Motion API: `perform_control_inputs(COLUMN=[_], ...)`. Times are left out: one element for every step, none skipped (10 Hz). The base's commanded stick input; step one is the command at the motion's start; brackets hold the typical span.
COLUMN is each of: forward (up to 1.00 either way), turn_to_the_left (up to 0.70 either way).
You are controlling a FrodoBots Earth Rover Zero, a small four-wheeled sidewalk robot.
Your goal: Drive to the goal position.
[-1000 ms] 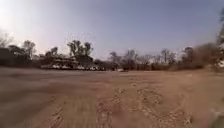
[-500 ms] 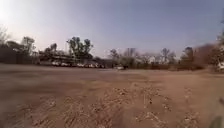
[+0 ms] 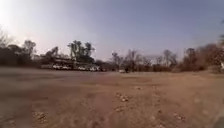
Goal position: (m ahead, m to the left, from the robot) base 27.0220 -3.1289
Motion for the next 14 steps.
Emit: perform_control_inputs(forward=[0.70,0.70,0.70,0.70,0.70,0.70,0.70,0.70,0.70,0.70,0.70,0.70,0.70,0.70], turn_to_the_left=[0.00,0.00,0.00,0.00,0.00,0.00,0.00,0.00,0.00,0.00,0.00,0.00,0.00,0.00])
